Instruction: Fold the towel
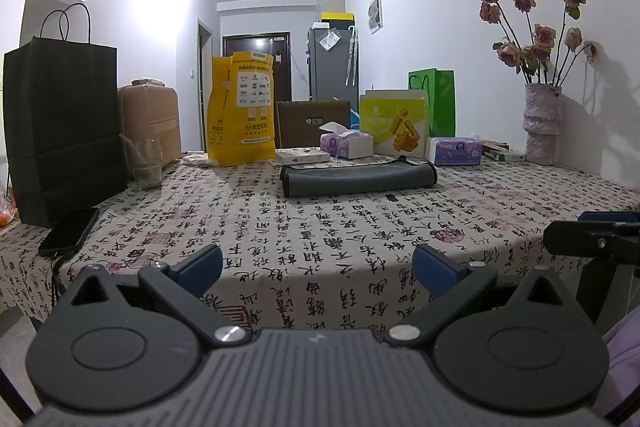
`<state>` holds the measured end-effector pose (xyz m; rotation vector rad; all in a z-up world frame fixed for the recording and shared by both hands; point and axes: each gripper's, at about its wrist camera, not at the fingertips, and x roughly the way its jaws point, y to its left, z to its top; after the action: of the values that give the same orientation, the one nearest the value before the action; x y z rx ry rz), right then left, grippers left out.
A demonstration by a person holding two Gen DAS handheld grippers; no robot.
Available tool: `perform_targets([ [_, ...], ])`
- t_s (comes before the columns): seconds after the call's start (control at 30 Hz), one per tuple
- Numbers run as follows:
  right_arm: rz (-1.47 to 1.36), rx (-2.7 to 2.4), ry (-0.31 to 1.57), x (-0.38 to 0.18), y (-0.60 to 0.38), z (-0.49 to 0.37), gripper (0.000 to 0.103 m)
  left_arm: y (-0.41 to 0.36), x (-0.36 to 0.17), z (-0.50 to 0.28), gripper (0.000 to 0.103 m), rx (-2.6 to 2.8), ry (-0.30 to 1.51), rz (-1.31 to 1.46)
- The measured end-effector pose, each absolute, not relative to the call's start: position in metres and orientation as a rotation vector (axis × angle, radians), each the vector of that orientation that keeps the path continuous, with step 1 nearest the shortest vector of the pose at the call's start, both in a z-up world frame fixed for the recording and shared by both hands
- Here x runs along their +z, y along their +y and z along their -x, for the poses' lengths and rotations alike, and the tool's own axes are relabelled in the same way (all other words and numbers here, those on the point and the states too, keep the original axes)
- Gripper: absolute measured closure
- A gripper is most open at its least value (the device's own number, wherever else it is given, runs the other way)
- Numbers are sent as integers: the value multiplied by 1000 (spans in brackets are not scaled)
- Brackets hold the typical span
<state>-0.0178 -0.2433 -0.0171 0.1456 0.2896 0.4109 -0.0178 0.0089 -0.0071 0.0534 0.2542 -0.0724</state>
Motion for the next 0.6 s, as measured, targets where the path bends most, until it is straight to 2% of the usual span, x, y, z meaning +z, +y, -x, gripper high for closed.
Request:
perform_targets([
  [0.6, -148, 411, 290, -18, -244, 16, 0, 8, -6, 20, 0, -77, 257, -54],
])
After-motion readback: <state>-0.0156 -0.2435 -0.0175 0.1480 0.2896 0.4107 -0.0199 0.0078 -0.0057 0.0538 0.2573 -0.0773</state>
